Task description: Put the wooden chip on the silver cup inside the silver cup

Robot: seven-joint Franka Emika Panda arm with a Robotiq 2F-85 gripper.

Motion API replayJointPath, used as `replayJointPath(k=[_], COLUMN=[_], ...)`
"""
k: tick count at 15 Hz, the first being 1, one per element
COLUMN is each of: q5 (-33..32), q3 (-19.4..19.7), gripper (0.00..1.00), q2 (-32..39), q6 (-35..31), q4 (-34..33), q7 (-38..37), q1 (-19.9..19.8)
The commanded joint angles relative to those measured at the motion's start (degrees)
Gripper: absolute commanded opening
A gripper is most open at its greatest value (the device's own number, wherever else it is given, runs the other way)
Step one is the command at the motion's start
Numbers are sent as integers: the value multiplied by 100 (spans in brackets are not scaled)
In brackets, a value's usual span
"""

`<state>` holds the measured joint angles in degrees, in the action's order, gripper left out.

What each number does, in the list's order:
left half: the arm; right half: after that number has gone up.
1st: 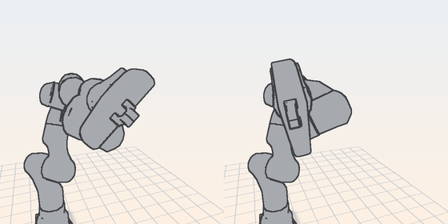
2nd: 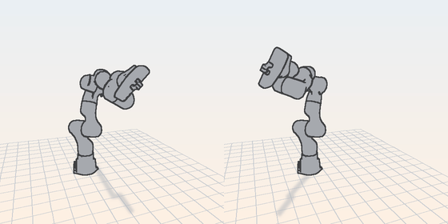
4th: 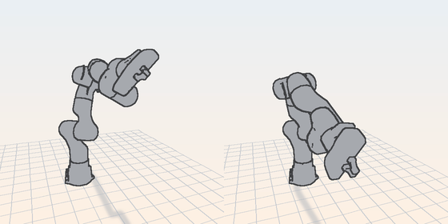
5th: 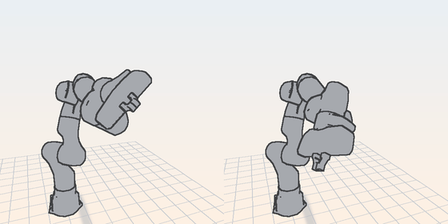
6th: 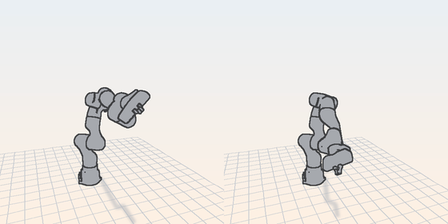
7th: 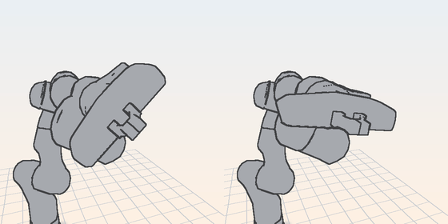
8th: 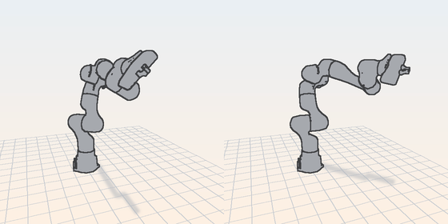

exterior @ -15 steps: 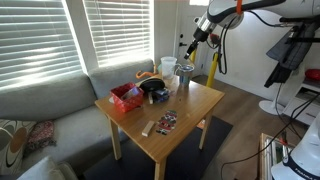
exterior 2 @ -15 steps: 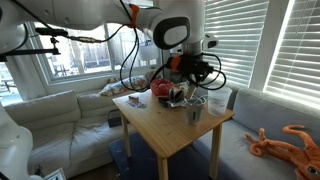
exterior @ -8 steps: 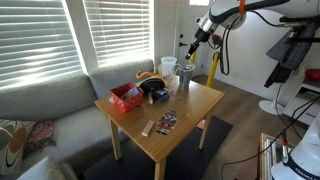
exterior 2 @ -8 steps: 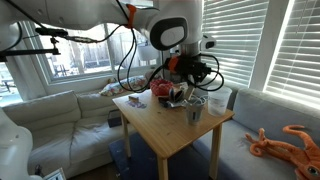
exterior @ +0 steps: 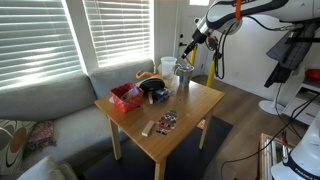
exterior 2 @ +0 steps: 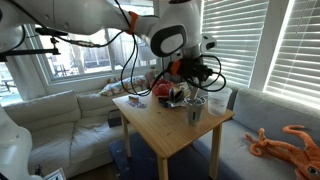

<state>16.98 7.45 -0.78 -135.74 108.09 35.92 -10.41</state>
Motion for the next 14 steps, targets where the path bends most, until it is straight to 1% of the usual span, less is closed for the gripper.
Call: replayJointPath(k=[1, 6, 10, 11, 12, 14], q5=[336, 738, 705, 731, 713, 684], q3=[29, -9, -10, -4, 1, 8], gripper=[7, 7, 7, 53, 54, 67], q2=[-49, -44, -47, -64, -81, -134], q6=[-512, -1121, -1277, -1220, -1202, -1149], q4=[280, 578, 709, 721, 728, 733], q7=[163, 368, 439, 480, 497, 515], q1=[123, 232, 271, 272, 269, 262])
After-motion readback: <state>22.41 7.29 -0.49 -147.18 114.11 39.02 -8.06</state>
